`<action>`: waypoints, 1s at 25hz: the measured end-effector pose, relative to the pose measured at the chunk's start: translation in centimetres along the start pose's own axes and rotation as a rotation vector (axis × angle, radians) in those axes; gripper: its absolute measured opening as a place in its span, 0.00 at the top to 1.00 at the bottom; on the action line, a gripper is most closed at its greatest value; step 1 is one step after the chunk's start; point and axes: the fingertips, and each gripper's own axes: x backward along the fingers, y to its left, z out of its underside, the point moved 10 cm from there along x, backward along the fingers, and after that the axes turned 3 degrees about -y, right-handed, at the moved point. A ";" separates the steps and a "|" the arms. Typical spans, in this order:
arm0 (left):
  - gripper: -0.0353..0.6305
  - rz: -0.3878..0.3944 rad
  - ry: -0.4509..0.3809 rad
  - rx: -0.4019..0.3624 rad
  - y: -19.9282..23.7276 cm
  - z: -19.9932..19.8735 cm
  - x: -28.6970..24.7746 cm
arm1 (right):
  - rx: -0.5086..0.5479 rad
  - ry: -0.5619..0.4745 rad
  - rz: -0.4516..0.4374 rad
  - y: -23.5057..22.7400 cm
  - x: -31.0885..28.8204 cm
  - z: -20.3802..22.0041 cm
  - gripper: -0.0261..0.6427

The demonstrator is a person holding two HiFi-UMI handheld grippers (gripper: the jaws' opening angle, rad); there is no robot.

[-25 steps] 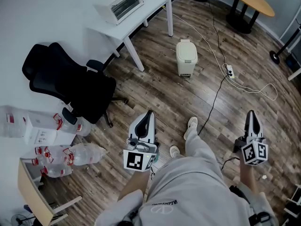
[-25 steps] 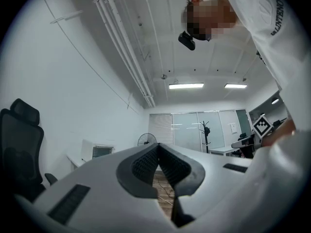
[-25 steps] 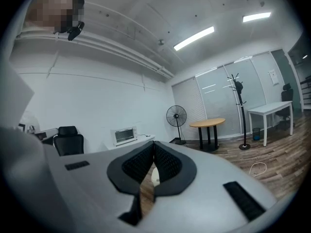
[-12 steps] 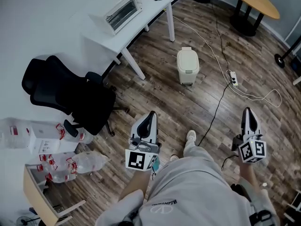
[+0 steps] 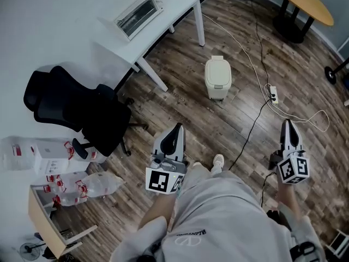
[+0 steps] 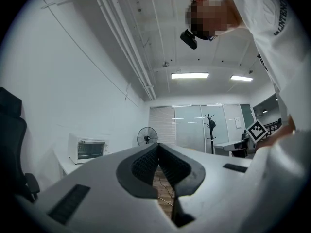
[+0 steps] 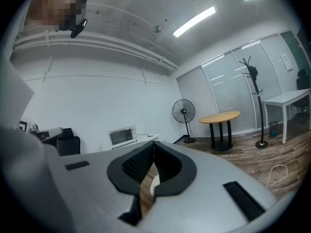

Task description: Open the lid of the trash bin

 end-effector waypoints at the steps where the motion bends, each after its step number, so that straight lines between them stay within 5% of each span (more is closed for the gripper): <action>1: 0.95 0.002 0.002 -0.003 0.1 0.1 -0.5 | 0.005 0.004 -0.008 0.0 -0.5 0.0 0.94; 25: 0.95 0.133 0.120 0.061 10.9 10.3 -21.7 | 0.081 0.125 -0.032 -0.3 -22.6 0.2 0.94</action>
